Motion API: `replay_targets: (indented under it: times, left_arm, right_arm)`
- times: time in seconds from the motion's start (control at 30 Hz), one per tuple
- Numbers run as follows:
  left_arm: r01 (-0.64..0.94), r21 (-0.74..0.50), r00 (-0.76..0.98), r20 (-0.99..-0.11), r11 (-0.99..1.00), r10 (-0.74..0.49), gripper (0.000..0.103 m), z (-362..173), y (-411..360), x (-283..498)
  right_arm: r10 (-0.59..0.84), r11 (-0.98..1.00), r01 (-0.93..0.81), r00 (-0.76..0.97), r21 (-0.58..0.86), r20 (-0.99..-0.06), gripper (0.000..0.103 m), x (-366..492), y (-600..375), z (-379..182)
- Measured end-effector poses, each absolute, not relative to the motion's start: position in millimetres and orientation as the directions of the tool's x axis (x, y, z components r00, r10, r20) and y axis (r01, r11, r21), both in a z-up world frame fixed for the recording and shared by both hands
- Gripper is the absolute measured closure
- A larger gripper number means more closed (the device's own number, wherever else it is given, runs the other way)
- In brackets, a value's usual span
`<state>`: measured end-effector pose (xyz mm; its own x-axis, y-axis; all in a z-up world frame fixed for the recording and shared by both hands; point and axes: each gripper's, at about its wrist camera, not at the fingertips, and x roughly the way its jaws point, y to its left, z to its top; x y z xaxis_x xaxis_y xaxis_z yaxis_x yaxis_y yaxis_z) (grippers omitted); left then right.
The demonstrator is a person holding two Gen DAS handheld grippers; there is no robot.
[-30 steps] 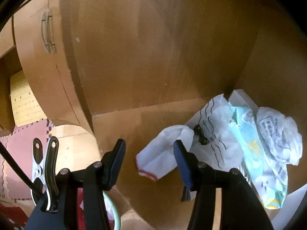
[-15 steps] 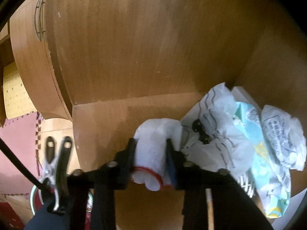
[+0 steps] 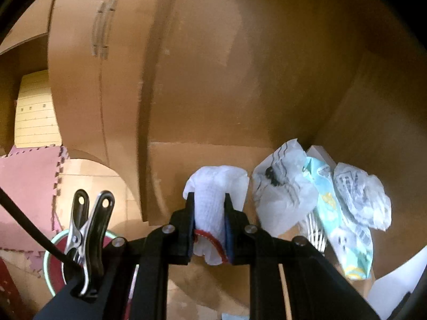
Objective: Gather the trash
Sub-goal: 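Carry the cloth over the bucket with the left gripper while the right gripper reaches the white paper bag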
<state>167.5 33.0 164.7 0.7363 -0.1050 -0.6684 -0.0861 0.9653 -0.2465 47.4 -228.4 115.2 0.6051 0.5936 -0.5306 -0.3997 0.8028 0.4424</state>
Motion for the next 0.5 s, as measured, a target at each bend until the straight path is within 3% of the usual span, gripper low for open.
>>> replay_targets:
  times: [0.27, 0.5]
  left_arm:
    - [-0.154, -0.185, 0.750, -0.662, 0.970, -0.007, 0.085, 163.8, 61.9, 107.1]
    - [-0.241, -0.141, 0.714, -0.696, 0.960, 0.077, 0.085, 128.1, 92.5, 71.6]
  right_arm:
    - [0.583, 0.812, -0.407, 0.604, 0.419, -0.543, 0.063, 47.5, -213.3, 114.1]
    - [0.569, 0.822, -0.414, 0.622, 0.392, -0.538, 0.063, 41.8, -207.8, 113.2]
